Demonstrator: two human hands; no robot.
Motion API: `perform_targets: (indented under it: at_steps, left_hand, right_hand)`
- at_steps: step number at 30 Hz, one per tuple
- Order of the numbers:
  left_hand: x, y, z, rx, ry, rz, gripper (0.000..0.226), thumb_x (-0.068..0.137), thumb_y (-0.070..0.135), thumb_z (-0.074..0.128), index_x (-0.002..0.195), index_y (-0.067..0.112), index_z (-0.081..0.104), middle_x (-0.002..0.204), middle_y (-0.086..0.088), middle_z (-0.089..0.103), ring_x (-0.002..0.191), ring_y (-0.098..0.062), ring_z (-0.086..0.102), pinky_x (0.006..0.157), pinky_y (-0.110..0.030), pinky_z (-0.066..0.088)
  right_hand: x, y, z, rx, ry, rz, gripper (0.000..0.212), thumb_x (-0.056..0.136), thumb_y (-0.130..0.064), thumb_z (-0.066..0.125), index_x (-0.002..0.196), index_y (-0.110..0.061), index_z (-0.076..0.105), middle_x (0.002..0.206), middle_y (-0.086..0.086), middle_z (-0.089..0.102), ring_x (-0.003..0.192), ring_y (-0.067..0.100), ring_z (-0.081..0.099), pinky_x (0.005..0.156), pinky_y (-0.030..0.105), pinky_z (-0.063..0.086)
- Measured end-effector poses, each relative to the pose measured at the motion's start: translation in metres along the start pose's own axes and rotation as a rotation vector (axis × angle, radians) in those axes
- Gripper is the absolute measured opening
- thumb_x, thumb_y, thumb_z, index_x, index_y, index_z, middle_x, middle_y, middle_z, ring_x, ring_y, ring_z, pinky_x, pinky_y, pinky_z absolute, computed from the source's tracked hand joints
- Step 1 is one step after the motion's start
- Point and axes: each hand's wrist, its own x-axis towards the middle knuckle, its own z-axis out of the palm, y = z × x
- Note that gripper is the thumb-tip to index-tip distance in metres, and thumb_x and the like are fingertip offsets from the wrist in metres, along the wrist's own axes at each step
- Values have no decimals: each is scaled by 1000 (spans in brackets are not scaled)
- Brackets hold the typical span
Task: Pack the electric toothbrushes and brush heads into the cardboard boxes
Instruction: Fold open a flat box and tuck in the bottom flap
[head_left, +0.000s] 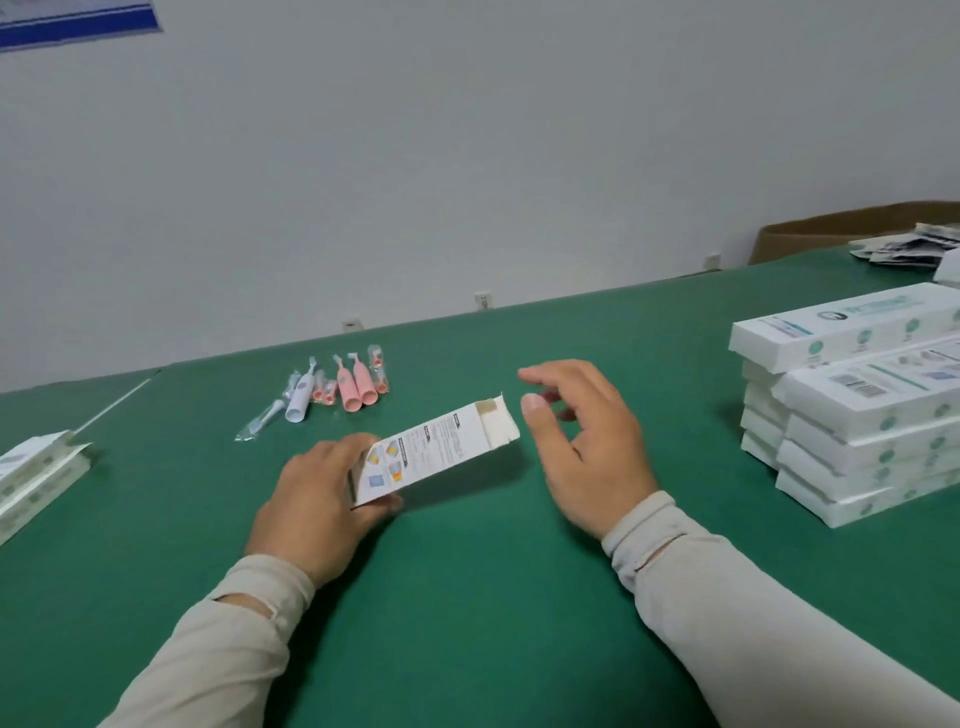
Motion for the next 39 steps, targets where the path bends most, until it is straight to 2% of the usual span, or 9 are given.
perform_targets:
  at_steps: [2,5,10,14,20,24,27,35,39]
  left_hand:
    - [0,1,2,5,-3,21,56,76,48,79,125,43,53,107,13,54,106,-19,48,89,-45,48]
    - [-1,4,3,-40,1,37,56,75,48,80,124,44,53,108,14,55,106,-18,48,89,-44,48]
    - [-8,3,0,-61,-23,42,55,75,50,79,122,50,51,103,22,50,107,-15,43,90,-42,47]
    - [-8,1,-9,-62,-70,54,54,76,54,76,122,52,46,101,25,50,105,-11,43,88,-39,47]
    - [9,-50,-36,-16,291,-244,45,81,38,75,124,34,59,110,-4,64,102,-34,54,84,-46,49]
    - [14,-74,-32,-84,461,-424,42,83,38,74,121,31,57,112,-8,61,109,-37,49,79,-39,38]
    - [15,-83,-29,-102,535,-474,45,83,40,74,123,30,56,115,-9,59,111,-36,47,79,-36,31]
    - [22,-91,-26,-94,547,-510,49,82,42,74,125,29,57,119,-6,60,112,-32,48,87,-41,38]
    - [22,-93,-24,-106,552,-522,50,81,42,74,126,31,56,121,-3,59,115,-29,46,91,-42,38]
  right_hand:
    - [-1,2,1,-101,-82,-103,18,96,-22,55,104,-27,71,98,-27,62,97,0,52,86,11,39]
    - [-4,8,4,-66,-207,18,19,96,-20,60,104,-33,73,88,-41,58,94,-6,52,80,5,36]
    - [-5,16,4,174,-396,271,33,93,-11,62,113,-37,67,89,-9,65,78,3,55,75,18,43]
    - [1,10,5,255,-502,309,43,93,-7,61,117,-43,62,83,-12,62,79,6,54,78,13,44]
    - [47,12,64,181,-291,335,33,91,-19,67,118,-35,58,117,-4,60,62,1,49,70,17,45]
    - [78,24,141,-110,-529,298,48,97,-32,57,144,-32,47,149,-4,41,112,15,58,104,29,39]
    - [102,34,200,-184,-644,294,50,100,-31,50,150,-31,41,162,-3,27,145,20,35,118,34,25]
    - [162,60,290,-396,-827,295,55,102,-23,34,156,-32,28,168,-2,8,152,32,17,121,42,16]
    - [173,59,310,-565,-976,206,56,101,-15,46,155,-24,33,166,7,18,148,35,27,115,45,30]
